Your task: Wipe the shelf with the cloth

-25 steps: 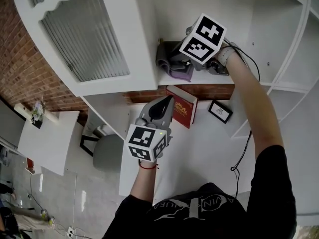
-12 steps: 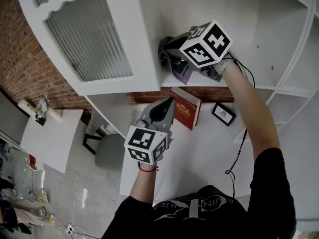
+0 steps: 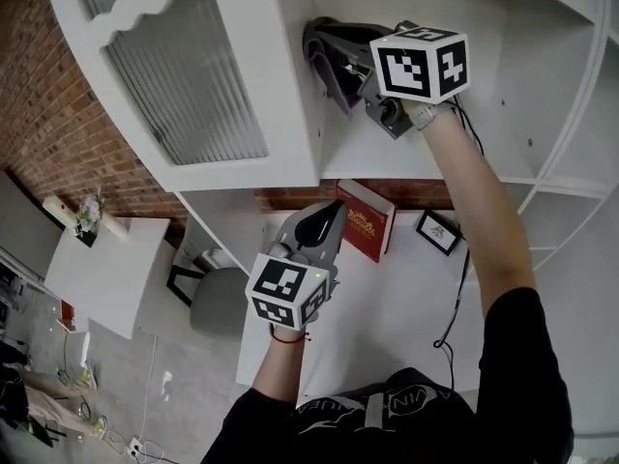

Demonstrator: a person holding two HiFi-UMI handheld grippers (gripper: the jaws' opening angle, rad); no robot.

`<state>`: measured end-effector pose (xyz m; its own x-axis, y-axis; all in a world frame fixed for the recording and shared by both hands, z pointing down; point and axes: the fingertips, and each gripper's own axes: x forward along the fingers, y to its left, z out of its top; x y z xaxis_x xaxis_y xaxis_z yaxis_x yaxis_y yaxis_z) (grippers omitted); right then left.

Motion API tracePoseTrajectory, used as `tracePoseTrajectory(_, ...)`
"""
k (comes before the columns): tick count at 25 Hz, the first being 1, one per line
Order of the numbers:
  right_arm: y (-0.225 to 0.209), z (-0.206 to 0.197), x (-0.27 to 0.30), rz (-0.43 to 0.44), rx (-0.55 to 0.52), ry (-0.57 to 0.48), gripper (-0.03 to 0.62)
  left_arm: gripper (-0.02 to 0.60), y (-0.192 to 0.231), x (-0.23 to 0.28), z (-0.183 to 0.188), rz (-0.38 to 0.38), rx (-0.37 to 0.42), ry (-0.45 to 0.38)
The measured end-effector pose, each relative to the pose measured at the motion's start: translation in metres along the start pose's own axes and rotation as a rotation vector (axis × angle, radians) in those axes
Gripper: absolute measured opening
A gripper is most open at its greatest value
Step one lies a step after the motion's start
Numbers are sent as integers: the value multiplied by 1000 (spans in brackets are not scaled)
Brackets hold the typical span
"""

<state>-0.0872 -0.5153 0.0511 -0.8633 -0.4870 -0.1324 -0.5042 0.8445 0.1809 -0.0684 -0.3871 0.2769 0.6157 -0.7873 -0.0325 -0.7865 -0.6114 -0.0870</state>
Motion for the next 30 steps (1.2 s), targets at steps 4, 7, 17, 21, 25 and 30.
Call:
tracePoseTrajectory(4, -6, 59, 2, -30, 20, -183, 23, 11, 2, -5, -3, 5, -4, 12)
tracePoseTrajectory(7, -5, 88, -1, -45, 30, -304, 23, 11, 4, -10, -8, 14, -6, 25)
tracePoseTrajectory(17, -2, 82, -7, 13, 206, -417, 21, 11, -2, -11, -16, 5, 0, 46)
tracePoseTrajectory(21, 3, 52, -8, 45, 205, -301, 21, 11, -7, -7, -20, -6, 3, 39)
tracePoseTrajectory(25, 13, 19, -8, 73, 149, -136, 20, 11, -8, -4, -15, -17, -7, 35)
tracePoseTrajectory(30, 28, -30, -12, 105, 94, 30, 20, 11, -14, 3, -9, -36, 6, 17)
